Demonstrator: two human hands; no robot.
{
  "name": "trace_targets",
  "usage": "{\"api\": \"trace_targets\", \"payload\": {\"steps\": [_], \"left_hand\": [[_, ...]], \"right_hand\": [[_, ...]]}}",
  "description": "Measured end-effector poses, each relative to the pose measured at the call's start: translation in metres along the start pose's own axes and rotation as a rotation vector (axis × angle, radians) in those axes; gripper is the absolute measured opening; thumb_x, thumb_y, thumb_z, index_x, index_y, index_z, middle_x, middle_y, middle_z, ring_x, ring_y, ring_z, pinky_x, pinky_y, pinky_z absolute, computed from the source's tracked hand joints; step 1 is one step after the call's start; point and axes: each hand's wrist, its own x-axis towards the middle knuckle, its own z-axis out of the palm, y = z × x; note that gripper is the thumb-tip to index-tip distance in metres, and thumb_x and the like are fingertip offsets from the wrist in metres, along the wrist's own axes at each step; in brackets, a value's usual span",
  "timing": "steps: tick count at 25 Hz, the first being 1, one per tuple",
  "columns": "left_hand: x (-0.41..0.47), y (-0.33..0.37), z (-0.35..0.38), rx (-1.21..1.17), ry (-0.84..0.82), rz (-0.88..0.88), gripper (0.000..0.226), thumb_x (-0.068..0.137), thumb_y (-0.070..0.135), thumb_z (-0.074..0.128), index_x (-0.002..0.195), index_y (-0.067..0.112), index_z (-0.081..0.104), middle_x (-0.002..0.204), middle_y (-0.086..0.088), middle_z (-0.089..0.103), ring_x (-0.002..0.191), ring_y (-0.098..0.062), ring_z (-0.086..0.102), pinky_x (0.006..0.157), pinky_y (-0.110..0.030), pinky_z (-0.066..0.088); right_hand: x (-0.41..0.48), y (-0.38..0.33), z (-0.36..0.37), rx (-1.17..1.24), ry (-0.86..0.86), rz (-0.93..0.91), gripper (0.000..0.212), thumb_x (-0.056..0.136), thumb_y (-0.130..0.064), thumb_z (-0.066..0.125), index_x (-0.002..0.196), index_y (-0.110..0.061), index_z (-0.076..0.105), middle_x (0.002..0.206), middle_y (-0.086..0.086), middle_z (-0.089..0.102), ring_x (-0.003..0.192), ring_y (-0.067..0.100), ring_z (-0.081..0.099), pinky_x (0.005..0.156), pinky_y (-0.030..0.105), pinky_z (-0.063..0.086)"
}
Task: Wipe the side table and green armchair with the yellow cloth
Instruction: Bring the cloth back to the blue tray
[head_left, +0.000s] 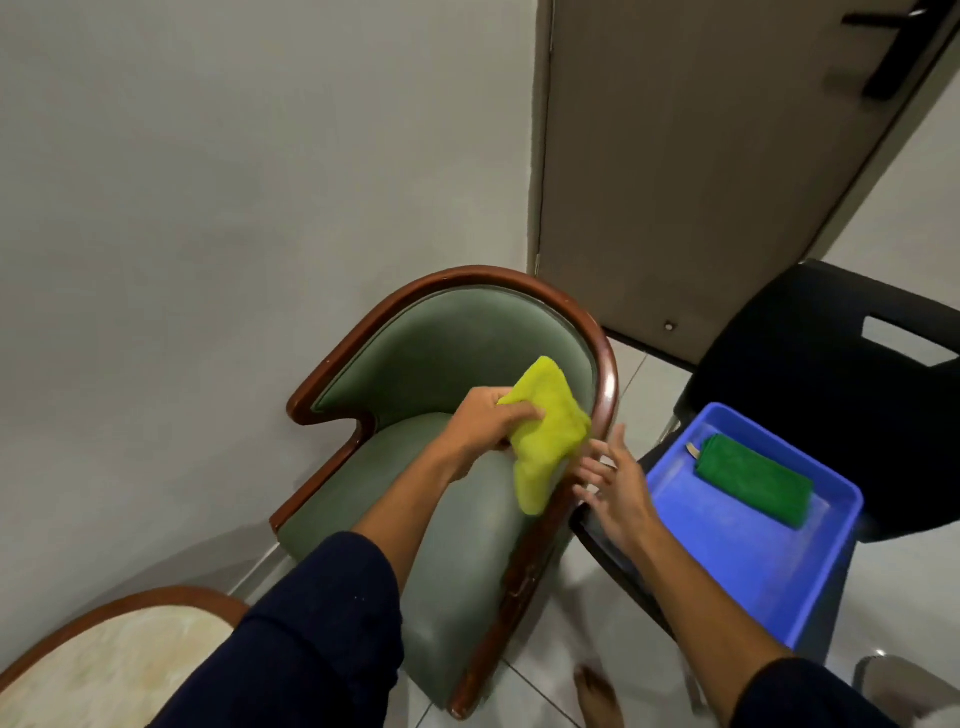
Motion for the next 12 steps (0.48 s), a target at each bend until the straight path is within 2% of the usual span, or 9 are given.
{"api": "trace_targets", "payload": {"steps": [2, 4, 6, 8, 9, 10, 12], "left_hand": [[0.012, 0.016, 0.028, -0.204, -0.109, -0.060, 0.010, 0.082, 0.013, 0.068, 0.091, 0.014, 0.072, 0.079, -0.004, 0.072, 0.072, -0.017, 0.068, 0.059, -0.025, 0.057], [0.033, 0.021, 0.067, -0.228, -0.154, -0.092, 0.012, 0.083, 0.014, 0.068, 0.094, 0.014, 0.072, 0.079, -0.002, 0.075, 0.073, -0.015, 0.071, 0.060, -0.026, 0.059], [0.054, 0.006, 0.110, -0.127, -0.106, -0.117, 0.008, 0.084, 0.012, 0.069, 0.092, 0.011, 0.071, 0.075, -0.005, 0.072, 0.068, -0.016, 0.068, 0.054, -0.024, 0.058], [0.073, -0.024, 0.154, 0.017, -0.072, -0.169, 0.010, 0.084, 0.012, 0.071, 0.091, 0.005, 0.070, 0.074, -0.011, 0.067, 0.067, -0.021, 0.062, 0.058, -0.029, 0.057], [0.084, -0.044, 0.178, 0.135, -0.067, -0.186, 0.013, 0.083, 0.015, 0.072, 0.089, 0.004, 0.070, 0.075, -0.013, 0.067, 0.068, -0.023, 0.061, 0.064, -0.033, 0.055], [0.093, -0.066, 0.198, 0.272, -0.067, -0.202, 0.016, 0.081, 0.019, 0.073, 0.089, 0.005, 0.071, 0.078, -0.017, 0.070, 0.070, -0.024, 0.063, 0.069, -0.036, 0.055], [0.103, -0.110, 0.235, 0.451, -0.076, -0.225, 0.027, 0.081, 0.022, 0.073, 0.104, 0.009, 0.072, 0.097, -0.019, 0.075, 0.088, -0.029, 0.069, 0.082, -0.036, 0.054]], "right_hand": [[-0.001, -0.015, -0.041, 0.166, -0.055, -0.022, 0.058, 0.086, -0.064, 0.049, 0.106, -0.016, 0.075, 0.109, 0.009, 0.074, 0.094, 0.028, 0.072, 0.078, 0.041, 0.060], [-0.003, -0.029, -0.088, 0.312, -0.121, -0.008, 0.059, 0.066, -0.064, 0.065, 0.101, -0.019, 0.079, 0.108, 0.010, 0.077, 0.096, 0.031, 0.073, 0.084, 0.054, 0.057], [0.000, -0.045, -0.142, 0.395, -0.139, 0.006, 0.078, 0.058, -0.071, 0.067, 0.114, -0.017, 0.073, 0.117, 0.012, 0.073, 0.106, 0.034, 0.070, 0.091, 0.056, 0.052], [0.006, -0.054, -0.194, 0.352, -0.095, 0.023, 0.086, 0.070, -0.073, 0.059, 0.129, -0.010, 0.061, 0.122, 0.013, 0.071, 0.112, 0.033, 0.067, 0.097, 0.052, 0.051], [0.015, -0.052, -0.221, 0.233, -0.031, 0.018, 0.076, 0.079, -0.063, 0.059, 0.130, -0.006, 0.058, 0.115, 0.012, 0.074, 0.105, 0.030, 0.070, 0.091, 0.048, 0.056], [0.025, -0.045, -0.242, 0.063, 0.063, 0.034, 0.061, 0.085, -0.045, 0.063, 0.128, -0.002, 0.057, 0.107, 0.012, 0.076, 0.093, 0.028, 0.074, 0.082, 0.042, 0.060], [0.046, -0.022, -0.276, -0.287, 0.256, 0.058, 0.037, 0.084, -0.007, 0.069, 0.119, 0.001, 0.061, 0.111, 0.022, 0.073, 0.083, 0.027, 0.071, 0.075, 0.037, 0.059]]}}
